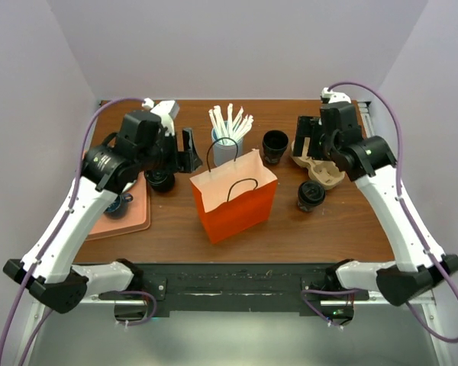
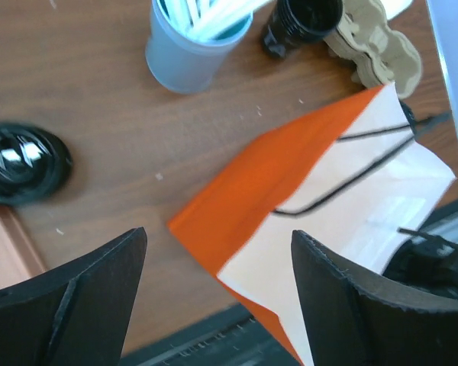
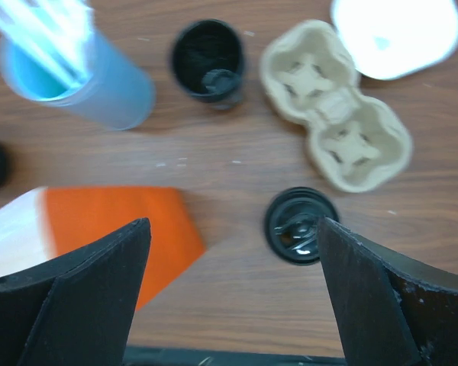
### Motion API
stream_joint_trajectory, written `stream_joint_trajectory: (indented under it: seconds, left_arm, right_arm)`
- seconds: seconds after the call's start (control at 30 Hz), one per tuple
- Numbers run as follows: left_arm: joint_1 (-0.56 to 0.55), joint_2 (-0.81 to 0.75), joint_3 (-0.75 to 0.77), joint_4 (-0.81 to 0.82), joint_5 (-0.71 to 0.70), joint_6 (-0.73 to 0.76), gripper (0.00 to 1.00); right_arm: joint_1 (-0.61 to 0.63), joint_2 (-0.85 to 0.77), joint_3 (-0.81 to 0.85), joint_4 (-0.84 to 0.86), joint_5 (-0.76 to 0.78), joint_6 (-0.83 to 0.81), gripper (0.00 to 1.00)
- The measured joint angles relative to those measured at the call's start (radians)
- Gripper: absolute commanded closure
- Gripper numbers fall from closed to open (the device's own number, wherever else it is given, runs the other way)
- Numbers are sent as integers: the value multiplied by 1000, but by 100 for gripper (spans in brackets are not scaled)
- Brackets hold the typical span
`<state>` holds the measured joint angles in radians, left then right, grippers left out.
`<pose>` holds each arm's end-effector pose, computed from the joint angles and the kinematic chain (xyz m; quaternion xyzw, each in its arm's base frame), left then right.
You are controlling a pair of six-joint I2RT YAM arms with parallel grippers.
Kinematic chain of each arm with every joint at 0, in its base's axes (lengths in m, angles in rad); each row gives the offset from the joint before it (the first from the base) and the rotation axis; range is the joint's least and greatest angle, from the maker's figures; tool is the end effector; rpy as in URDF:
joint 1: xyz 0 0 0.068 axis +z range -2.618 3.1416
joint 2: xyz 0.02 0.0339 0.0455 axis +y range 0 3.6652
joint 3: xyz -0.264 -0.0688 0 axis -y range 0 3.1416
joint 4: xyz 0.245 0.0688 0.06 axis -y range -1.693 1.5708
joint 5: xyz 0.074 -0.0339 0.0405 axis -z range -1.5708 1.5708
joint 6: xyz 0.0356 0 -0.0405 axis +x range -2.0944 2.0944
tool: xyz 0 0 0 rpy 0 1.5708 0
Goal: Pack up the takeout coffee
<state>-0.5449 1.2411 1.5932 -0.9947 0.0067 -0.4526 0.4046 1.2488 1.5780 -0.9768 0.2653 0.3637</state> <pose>0.1979 -0.1202 0.4384 0.0428 0.8932 -0.2167 0.3917 0.2200 0.0841 0.4345 0.0407 0.8885 0.0557 0.4537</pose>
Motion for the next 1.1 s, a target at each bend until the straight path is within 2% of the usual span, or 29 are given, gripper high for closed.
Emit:
stream_joint_trajectory:
  seconds: [0.13, 0.4, 0.43, 0.5, 0.53, 0.6, 0.73, 0.97, 1.07, 1.1]
  left_arm:
    - [0, -56, -98, -10, 61, -143, 24]
    - [0, -72, -208, -24, 121, -303, 31]
    - [0, -72, -211, -23, 122, -312, 38]
    - [0, -71, -218, -17, 127, -323, 46]
    - [0, -68, -222, -14, 131, -325, 58]
    - [0, -53, -222, -14, 135, -323, 72]
    - [0, 9, -183, -41, 113, -295, 86]
    - [5, 98, -32, -113, 5, -190, 86]
    - [17, 127, 10, -135, -18, -141, 74]
    - [21, 138, 22, -142, -24, -127, 63]
  right_arm:
    - [-32, 108, -5, 15, 89, 3, 17]
    - [-83, 275, 0, 64, 111, 18, 18]
    - [-84, 276, 0, 69, 110, 19, 19]
    - [-84, 274, 0, 80, 106, 22, 19]
    - [-84, 271, 0, 85, 103, 22, 19]
    - [-84, 268, 0, 91, 102, 22, 19]
    - [-96, 278, 2, 105, 103, 26, 19]
    - [-196, 467, 113, 108, 77, 10, 14]
    - [-255, 539, 128, 106, 16, -31, 16]
    - [-276, 558, 129, 101, -1, -43, 16]
